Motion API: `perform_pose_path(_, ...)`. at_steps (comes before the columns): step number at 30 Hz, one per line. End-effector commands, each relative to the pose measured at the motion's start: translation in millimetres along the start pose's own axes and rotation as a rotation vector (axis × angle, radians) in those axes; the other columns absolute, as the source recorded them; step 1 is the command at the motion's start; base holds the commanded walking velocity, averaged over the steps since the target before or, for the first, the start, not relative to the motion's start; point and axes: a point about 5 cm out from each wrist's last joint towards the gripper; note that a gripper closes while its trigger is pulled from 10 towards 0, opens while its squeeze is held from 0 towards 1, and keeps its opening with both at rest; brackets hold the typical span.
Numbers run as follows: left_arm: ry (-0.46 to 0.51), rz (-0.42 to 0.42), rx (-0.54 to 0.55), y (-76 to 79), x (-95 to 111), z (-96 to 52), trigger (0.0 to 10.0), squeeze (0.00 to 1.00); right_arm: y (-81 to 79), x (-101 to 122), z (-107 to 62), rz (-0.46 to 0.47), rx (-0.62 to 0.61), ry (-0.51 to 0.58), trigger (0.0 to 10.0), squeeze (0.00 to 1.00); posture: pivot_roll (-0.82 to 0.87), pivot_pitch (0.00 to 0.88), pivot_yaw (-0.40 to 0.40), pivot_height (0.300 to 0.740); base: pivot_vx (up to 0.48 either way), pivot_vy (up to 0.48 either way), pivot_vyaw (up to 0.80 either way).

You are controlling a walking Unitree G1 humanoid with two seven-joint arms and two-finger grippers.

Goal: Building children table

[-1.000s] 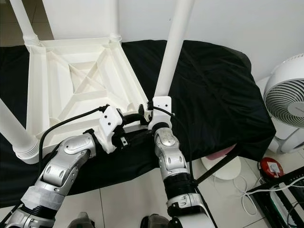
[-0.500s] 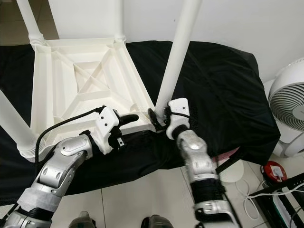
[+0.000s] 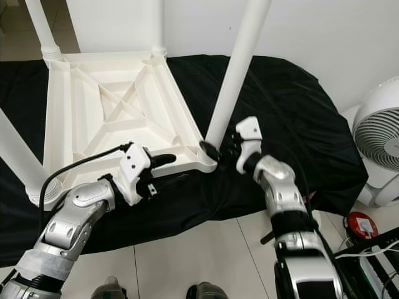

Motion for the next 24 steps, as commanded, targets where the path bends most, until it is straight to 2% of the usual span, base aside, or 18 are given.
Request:
perform_pose_path(1,-0.004,0.012,0.003,0.2,2.6,0.8,10.0,0.00,0.0,-7.9,2.1,0.011,0.021,-0.043,10.0,0.00,0.09,0.000,-0.076,0.740,0.000,0.000,0.00)
perform_pose_path(3,-0.004,0.012,0.005,0.3,3.3,-0.1,10.0,0.00,-2.4,-9.6,10.5,0.006,0.051,-0.069,10.0,0.00,0.10,0.000,-0.076,0.740,0.000,0.000,0.00)
perform_pose_path(4,-0.006,0.012,0.008,-0.4,3.5,-0.6,10.0,0.00,-4.3,-11.8,16.2,0.009,0.079,-0.093,7.0,0.00,0.10,0.000,-0.075,0.740,0.000,0.000,0.00)
perform_pose_path(5,-0.006,0.012,0.008,-0.4,3.5,-0.6,10.0,0.00,-4.3,-11.8,16.2,0.009,0.079,-0.093,7.0,0.00,0.10,0.000,-0.075,0.740,0.000,0.000,0.00)
perform_pose_path(6,-0.006,0.012,0.010,-0.7,3.9,-0.8,10.0,0.00,-5.4,-12.9,18.5,0.007,0.089,-0.103,3.2,0.00,0.11,0.000,-0.078,0.740,0.000,0.000,0.00)
perform_pose_path(8,-0.006,0.012,0.012,-0.8,4.2,-1.0,10.0,0.00,-5.6,-13.6,20.0,0.006,0.098,-0.110,3.2,0.00,0.11,0.000,-0.078,0.740,0.000,0.000,0.00)
perform_pose_path(9,-0.006,0.013,0.016,-1.0,4.4,-1.2,10.0,0.00,-5.7,-14.3,20.8,0.010,0.104,-0.113,0.0,0.00,0.11,0.000,-0.080,0.740,0.000,0.000,0.00)
perform_pose_path(19,-0.006,0.009,0.033,-1.0,4.6,-2.1,10.0,0.00,1.7,-15.7,16.3,0.034,0.107,-0.110,0.0,0.00,0.11,0.000,-0.087,0.740,0.000,0.000,0.00)
perform_pose_path(20,-0.005,0.008,0.033,-0.8,4.8,-1.6,10.0,0.00,3.8,-16.3,14.4,0.036,0.089,-0.109,2.5,0.00,0.11,0.000,-0.087,0.740,0.000,0.000,0.00)
perform_pose_path(22,-0.005,0.007,0.033,-0.7,4.9,-1.3,10.0,0.00,5.0,-16.7,13.3,0.037,0.076,-0.108,2.5,0.00,0.11,0.000,-0.087,0.740,0.000,0.000,0.00)
perform_pose_path(23,-0.003,0.006,0.033,-0.9,5.3,-0.8,10.0,0.00,8.0,-17.1,12.4,0.044,0.039,-0.101,10.0,0.00,0.11,0.000,-0.089,0.740,0.000,0.000,0.00)
perform_pose_path(24,-0.003,0.006,0.033,-1.2,5.5,-0.4,10.0,0.00,10.4,-17.3,12.1,0.055,-0.008,-0.091,10.0,0.00,0.11,0.000,-0.089,0.740,0.000,0.000,0.00)
Point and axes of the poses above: a point about 5 cm out from each wrist's last joint towards the gripper, its own z axis pointing out of the wrist towards the gripper, its own x axis along the axis of the wrist's last joint, y = z × x, and after that the axes turned 12 degrees about z, right-handed
